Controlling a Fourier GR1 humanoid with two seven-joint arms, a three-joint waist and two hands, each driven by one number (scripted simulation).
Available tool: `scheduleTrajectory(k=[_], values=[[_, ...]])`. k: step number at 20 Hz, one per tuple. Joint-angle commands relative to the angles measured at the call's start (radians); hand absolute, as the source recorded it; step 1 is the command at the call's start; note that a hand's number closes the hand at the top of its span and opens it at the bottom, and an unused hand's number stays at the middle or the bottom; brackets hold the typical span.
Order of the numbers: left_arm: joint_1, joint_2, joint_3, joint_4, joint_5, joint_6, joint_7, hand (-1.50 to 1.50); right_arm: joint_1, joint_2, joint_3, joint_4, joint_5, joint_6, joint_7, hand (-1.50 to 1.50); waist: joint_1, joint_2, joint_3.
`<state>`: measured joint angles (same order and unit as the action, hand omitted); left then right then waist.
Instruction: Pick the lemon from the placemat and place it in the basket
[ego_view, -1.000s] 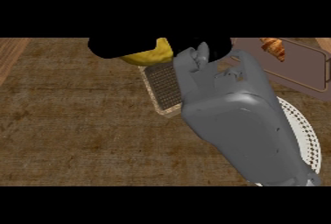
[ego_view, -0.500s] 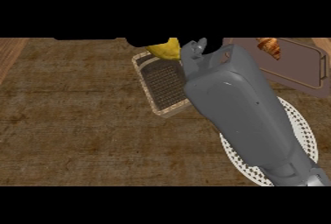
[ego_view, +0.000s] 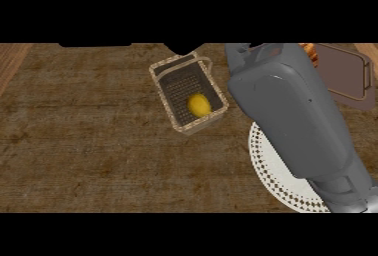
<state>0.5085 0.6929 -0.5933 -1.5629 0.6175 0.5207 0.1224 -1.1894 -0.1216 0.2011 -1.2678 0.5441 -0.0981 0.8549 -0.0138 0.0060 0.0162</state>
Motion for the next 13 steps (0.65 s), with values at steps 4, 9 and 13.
scheduleTrajectory(k=[4, 9, 13], values=[[-0.247, -0.020, 0.084, -0.036, -0.010, -0.045, -0.041, 0.00, -0.007, -0.006, -0.081, -0.001, -0.017, -0.076, -0.022, -1.50, -0.035, -0.003, -0.018], [-0.220, -0.016, 0.080, -0.030, 0.004, -0.036, -0.062, 0.00, 0.030, -0.072, -0.151, -0.038, -0.038, -0.079, -0.009, -1.50, -0.057, -0.012, -0.017], [-0.213, -0.002, 0.089, -0.043, 0.025, -0.028, -0.064, 0.00, 0.071, -0.167, -0.235, -0.054, -0.106, -0.017, -0.034, -1.50, -0.080, -0.011, -0.015]])
